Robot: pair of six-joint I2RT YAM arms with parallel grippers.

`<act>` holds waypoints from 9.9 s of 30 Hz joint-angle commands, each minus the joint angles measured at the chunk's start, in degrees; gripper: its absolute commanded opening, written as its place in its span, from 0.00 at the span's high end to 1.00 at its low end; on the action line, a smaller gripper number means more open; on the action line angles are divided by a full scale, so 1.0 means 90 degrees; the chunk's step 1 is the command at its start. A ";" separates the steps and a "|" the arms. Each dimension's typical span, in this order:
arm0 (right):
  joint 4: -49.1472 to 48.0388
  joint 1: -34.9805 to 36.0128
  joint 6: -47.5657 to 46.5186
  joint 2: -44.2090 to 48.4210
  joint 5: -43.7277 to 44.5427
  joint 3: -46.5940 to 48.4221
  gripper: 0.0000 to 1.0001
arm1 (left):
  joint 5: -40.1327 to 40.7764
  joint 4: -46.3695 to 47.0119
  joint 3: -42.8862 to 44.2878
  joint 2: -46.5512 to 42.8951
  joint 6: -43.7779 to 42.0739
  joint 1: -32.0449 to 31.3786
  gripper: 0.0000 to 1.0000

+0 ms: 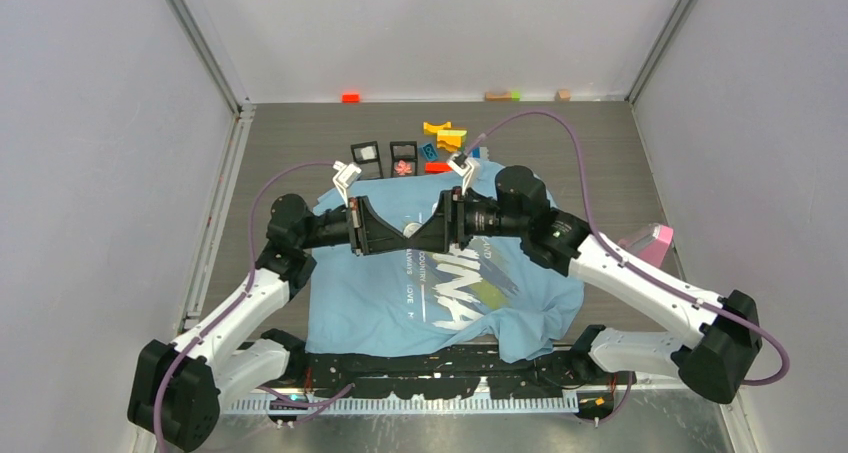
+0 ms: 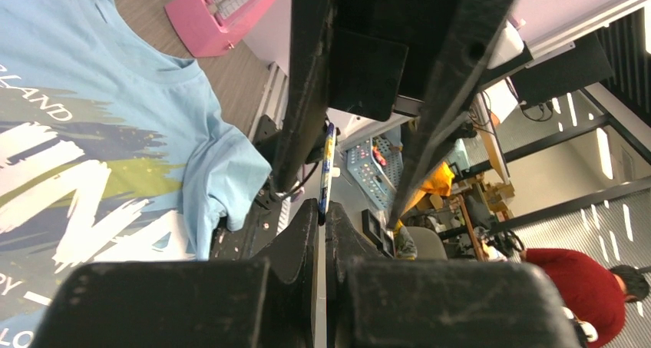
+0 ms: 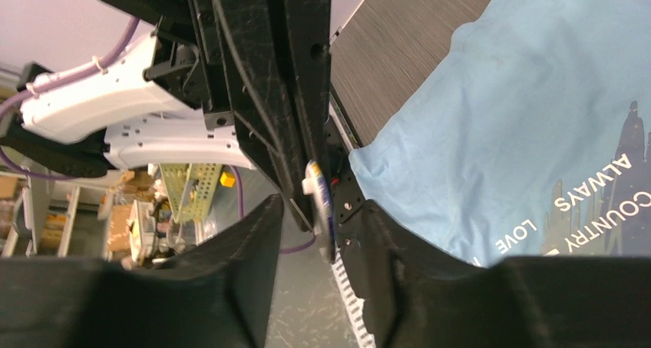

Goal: Pin the brooch onto the clothing

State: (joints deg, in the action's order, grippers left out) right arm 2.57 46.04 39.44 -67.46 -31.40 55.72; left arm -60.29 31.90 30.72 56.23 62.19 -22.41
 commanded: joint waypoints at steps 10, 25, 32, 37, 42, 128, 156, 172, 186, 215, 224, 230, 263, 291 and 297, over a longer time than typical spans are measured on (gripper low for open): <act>0.2536 0.0089 -0.0462 0.1820 0.2990 0.0559 0.17 | 0.1000 -0.3994 0.1208 0.0219 -0.2511 -0.0019 1.00; 0.5193 0.0089 0.0690 0.1278 0.6360 -0.0192 0.28 | 0.1973 -0.4999 0.2821 0.2423 -0.3720 -0.0982 1.00; 0.4830 0.0089 0.1600 0.1217 0.5830 -0.1385 0.33 | 0.2508 -0.3712 0.2547 0.2998 -0.2596 -0.1370 1.00; 0.3982 0.0145 0.2124 0.0709 0.5322 -0.2026 0.41 | 0.2577 -0.1949 0.2124 0.3297 -0.1761 -0.1462 1.00; 0.4000 0.0730 0.2811 0.0198 0.5399 -0.2263 0.45 | 0.2579 -0.1675 0.2124 0.3511 -0.1986 -0.1475 1.00; 0.2108 -0.2431 0.1086 -0.0371 0.4157 -0.2613 0.65 | 0.4508 -0.2298 0.3775 0.5863 -0.2989 -0.3050 1.00; 0.1350 -0.2401 0.0860 0.1281 0.3785 -0.3147 0.99 | 0.5496 -0.4681 0.5414 0.6770 -0.3985 -0.3715 1.00; 0.0763 -0.2302 0.0584 0.0779 0.3116 -0.3136 0.99 | 0.4917 -0.4630 0.5520 0.6877 -0.4168 -0.3750 1.00; 0.0581 -0.2186 0.0494 0.0163 0.3183 -0.3252 0.99 | 0.4720 -0.4309 0.5336 0.6826 -0.4225 -0.3740 1.00; 0.3050 -0.2245 -0.0091 0.2493 0.4254 -0.2317 0.25 | 0.2256 -0.2115 0.4120 0.6408 -0.3560 -0.2901 1.00; 0.2747 -0.2323 -0.0379 0.3064 0.3769 -0.2583 0.21 | 0.1126 -0.1437 0.3686 0.5959 -0.3573 -0.2672 1.00; 0.1328 -0.2323 -0.0464 0.3849 0.1245 -0.3289 0.20 | -0.0498 -0.0759 0.3052 0.5711 -0.3595 -0.2441 1.00; 0.1278 -0.2274 -0.0505 0.3520 -0.0409 -0.3721 0.50 | -0.1764 0.0427 0.2387 0.5355 -0.2787 -0.2187 1.00; 0.0776 -0.2273 -0.0065 0.2526 -0.0172 -0.3404 0.83 | -0.1883 0.0446 0.2309 0.5300 -0.2916 -0.2245 1.00; 0.1170 -0.2274 0.0070 0.2349 0.0529 -0.3202 0.85 | -0.1869 0.0436 0.2295 0.5263 -0.2945 -0.2246 1.00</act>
State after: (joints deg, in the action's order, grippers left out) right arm 12.43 25.82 38.65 -45.08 -35.27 24.05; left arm -72.90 32.77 51.24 105.23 36.47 -41.52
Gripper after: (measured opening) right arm 0.221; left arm 0.024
